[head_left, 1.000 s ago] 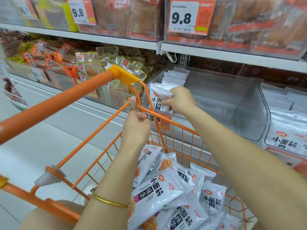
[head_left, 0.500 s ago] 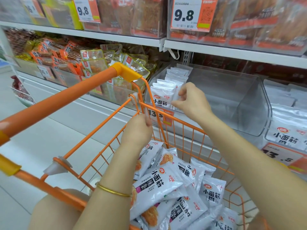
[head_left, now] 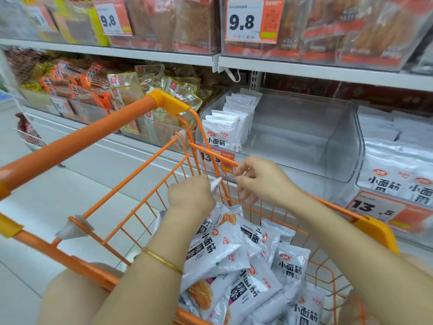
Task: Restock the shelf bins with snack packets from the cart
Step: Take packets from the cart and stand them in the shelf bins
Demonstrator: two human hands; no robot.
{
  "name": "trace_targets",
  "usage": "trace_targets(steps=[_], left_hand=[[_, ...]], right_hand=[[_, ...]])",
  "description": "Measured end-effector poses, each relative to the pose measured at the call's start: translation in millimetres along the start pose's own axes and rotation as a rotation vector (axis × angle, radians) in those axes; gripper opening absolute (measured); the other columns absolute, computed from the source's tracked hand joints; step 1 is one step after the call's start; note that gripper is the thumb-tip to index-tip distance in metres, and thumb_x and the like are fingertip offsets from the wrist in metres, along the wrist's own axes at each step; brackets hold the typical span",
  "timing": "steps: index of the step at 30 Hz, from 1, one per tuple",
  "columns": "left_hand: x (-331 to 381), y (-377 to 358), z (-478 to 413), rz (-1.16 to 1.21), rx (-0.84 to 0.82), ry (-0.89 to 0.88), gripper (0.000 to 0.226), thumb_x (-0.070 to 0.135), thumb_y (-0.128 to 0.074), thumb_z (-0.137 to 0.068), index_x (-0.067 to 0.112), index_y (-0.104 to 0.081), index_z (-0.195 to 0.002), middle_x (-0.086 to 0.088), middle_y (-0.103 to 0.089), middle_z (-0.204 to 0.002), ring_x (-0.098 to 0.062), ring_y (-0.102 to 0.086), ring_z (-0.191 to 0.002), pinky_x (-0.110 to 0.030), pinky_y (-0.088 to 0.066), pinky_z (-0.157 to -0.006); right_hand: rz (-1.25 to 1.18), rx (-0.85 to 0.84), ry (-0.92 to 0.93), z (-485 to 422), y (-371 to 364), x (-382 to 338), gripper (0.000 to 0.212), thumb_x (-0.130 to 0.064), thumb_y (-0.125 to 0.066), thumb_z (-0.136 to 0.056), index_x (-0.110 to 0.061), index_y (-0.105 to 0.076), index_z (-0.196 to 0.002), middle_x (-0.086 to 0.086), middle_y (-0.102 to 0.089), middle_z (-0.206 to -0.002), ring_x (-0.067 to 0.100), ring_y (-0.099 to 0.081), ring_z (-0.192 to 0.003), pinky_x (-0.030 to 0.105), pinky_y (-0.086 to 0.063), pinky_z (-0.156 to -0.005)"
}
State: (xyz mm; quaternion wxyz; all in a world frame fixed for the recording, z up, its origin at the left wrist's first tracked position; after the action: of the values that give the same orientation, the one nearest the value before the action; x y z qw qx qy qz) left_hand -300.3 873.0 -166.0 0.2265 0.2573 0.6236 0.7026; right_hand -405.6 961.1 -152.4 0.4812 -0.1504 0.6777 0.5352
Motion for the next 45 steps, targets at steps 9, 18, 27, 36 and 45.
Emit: trace_targets(steps=[9,18,27,36,45], left_hand=[[-0.1,21.2,-0.2,1.305,0.093,0.069,0.02,0.015,-0.063,-0.082,0.01,-0.044,-0.078,-0.02,-0.062,-0.088,-0.031,-0.065,-0.072,-0.041,-0.057,-0.058],[8.3,46.2,-12.9,1.468,0.166,0.037,0.03,0.032,-0.057,-0.092,0.004,-0.056,-0.083,-0.011,-0.057,-0.061,-0.011,-0.045,-0.042,-0.019,-0.038,-0.04],[61.6,70.5,-43.3,0.771,0.449,-0.432,0.019,0.023,-0.051,-0.093,0.015,-0.06,-0.107,0.001,-0.063,-0.101,-0.014,-0.058,-0.093,-0.033,-0.047,-0.081],[74.6,15.3,-52.1,0.238,0.461,-0.715,0.047,0.04,-0.03,-0.092,0.018,-0.07,-0.1,0.001,-0.071,-0.1,-0.019,-0.065,-0.097,-0.031,-0.03,-0.081],[76.0,12.7,-54.2,0.23,0.476,-0.702,0.041,0.038,-0.035,-0.092,0.02,-0.071,-0.098,0.004,-0.071,-0.099,-0.017,-0.066,-0.093,-0.028,-0.032,-0.083]], right_hand=[[0.012,-0.23,0.075,12.3,-17.0,-13.5,0.047,-0.033,-0.074,-0.077,-0.018,-0.053,-0.117,0.004,-0.063,-0.103,0.013,-0.063,-0.088,0.037,-0.057,-0.079],[-0.368,-0.322,-0.052,16.1,17.6,-15.7,0.017,0.003,-0.059,-0.085,-0.007,-0.062,-0.099,0.012,-0.07,-0.092,0.017,-0.068,-0.071,0.025,-0.057,-0.06],[-0.524,0.255,-0.379,-52.4,102.5,42.2,0.011,-0.016,-0.059,-0.085,-0.012,-0.056,-0.095,0.003,-0.062,-0.063,0.015,-0.056,-0.053,0.021,-0.045,-0.047],[-0.27,0.467,-0.379,-170.0,115.0,112.8,0.036,-0.001,-0.081,-0.067,-0.009,-0.06,-0.095,0.012,-0.066,-0.117,0.027,-0.064,-0.105,0.044,-0.051,-0.094],[0.132,0.599,-0.35,-209.8,130.2,115.7,0.043,-0.018,-0.073,-0.08,-0.006,-0.055,-0.117,0.009,-0.061,-0.122,0.027,-0.057,-0.113,0.029,-0.043,-0.084]])
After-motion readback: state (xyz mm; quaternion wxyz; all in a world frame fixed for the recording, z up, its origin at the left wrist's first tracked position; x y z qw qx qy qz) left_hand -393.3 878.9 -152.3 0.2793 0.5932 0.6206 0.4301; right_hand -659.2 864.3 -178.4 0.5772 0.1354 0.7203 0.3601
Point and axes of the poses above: each hand's wrist, its own z-axis away from the middle knuckle, its own y-axis out of the back of the hand, x = y × z, the point moved 6 cm from there along -z, towards the middle knuckle
